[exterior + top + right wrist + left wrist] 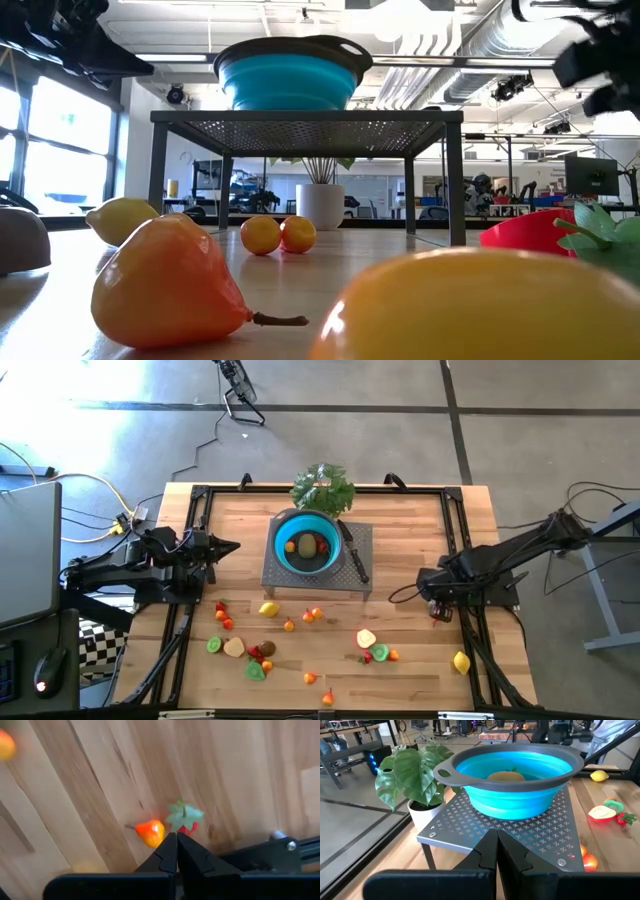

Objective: Pick & Place Fruit
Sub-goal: Put the strawberry into the blue strainer bowl on the shelf

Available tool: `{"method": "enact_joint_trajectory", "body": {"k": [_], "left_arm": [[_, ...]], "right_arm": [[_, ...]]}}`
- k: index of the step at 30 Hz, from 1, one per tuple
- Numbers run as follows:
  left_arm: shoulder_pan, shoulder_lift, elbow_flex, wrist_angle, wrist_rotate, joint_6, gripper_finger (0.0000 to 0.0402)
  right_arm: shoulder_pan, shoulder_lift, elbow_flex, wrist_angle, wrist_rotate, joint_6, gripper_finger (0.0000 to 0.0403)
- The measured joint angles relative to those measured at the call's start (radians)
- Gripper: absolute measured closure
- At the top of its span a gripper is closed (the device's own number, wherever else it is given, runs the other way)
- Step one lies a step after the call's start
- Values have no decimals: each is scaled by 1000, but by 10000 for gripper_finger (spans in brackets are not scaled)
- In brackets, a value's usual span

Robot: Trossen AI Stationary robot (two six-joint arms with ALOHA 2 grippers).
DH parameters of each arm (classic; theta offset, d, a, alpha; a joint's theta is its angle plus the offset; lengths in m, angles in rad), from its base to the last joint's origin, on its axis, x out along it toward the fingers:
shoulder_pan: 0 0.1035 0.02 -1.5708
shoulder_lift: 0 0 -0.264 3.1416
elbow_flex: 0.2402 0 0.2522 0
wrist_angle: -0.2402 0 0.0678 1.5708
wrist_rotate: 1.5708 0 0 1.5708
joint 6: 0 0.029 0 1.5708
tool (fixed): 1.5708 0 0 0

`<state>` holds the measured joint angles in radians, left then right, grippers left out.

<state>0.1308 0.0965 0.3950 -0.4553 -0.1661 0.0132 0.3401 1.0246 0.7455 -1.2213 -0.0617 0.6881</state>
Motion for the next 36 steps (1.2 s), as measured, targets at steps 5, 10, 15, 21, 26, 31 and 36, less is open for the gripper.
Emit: {"method": "enact_joint_trajectory", "body": {"k": [5, 10, 15, 21, 26, 31, 36], "left_arm": [[0, 0, 0, 0, 0, -18, 402], [0, 0, 0, 0, 0, -19, 402], [0, 0, 0, 0, 0, -19, 402], [0, 0, 0, -5, 0, -19, 402], [0, 0, 0, -5, 0, -22, 402], [0, 0, 0, -5, 0, -23, 402], [0, 0, 0, -5, -1, -23, 402]], "right_arm": [[0, 8, -23, 4, -7, 20, 400], [0, 8, -24, 10, 62, -11, 400], [0, 8, -24, 31, 123, -9, 383], [0, 12, -24, 49, 142, -13, 299], [15, 23, -24, 72, 139, -122, 235], [44, 50, -25, 74, 132, -161, 220], [47, 99, -25, 77, 98, -162, 225]]}}
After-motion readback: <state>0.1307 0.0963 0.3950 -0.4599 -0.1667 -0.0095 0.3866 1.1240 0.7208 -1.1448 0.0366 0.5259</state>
